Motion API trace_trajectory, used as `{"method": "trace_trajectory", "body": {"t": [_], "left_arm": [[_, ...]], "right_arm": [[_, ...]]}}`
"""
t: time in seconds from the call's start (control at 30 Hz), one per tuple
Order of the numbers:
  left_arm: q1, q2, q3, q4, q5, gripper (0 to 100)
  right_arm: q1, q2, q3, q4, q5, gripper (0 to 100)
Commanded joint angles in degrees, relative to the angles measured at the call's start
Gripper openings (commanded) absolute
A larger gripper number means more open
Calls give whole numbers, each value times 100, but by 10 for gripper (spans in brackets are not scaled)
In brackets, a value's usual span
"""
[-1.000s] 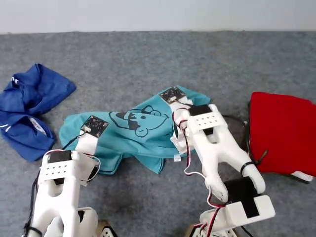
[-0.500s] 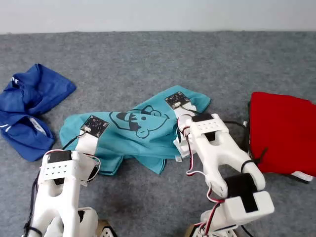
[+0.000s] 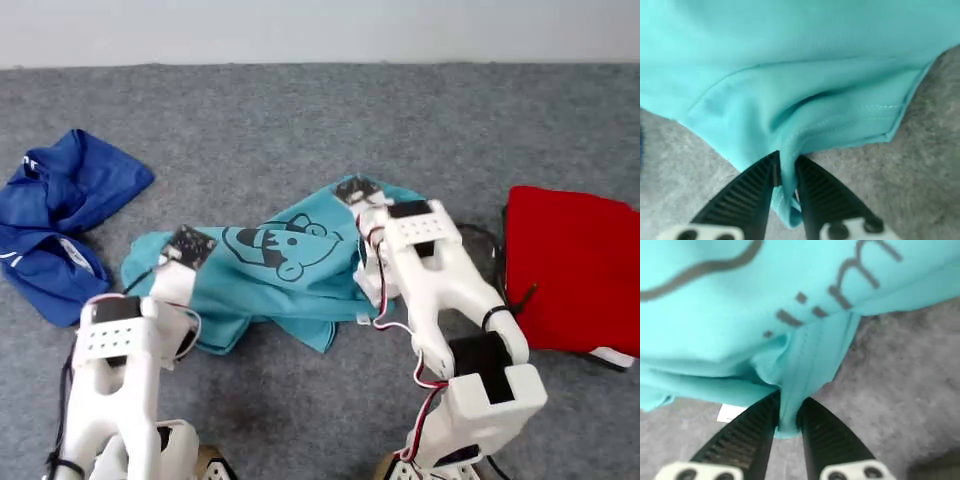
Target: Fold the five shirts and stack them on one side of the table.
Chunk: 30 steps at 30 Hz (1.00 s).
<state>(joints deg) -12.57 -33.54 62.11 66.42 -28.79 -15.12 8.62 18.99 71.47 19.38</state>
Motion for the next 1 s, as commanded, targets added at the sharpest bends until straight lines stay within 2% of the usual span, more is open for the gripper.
{"method": "trace_trajectory", "body": {"t": [0.0, 0.27, 0.47, 0.7, 0.87, 0.97], "left_arm": [[44, -141, -910, 677, 79, 13], [44, -149, -2923, 2268, 79, 13], [44, -149, -5235, 3323, 97, 13], [53, -149, -7090, 3402, 1134, 13], [53, -378, -7864, 3393, 1530, 13], [53, -826, -8259, 3393, 1574, 13]], "right_arm": [[4, -576, -809, 664, 88, 10], [4, -1657, -2057, 1640, 88, 10], [13, -2853, -2602, 1780, 70, 10], [13, -4312, -2673, 1736, 88, 9], [48, -5349, -2673, 1631, 79, 9], [365, -5842, -2673, 1455, 53, 9]]}}
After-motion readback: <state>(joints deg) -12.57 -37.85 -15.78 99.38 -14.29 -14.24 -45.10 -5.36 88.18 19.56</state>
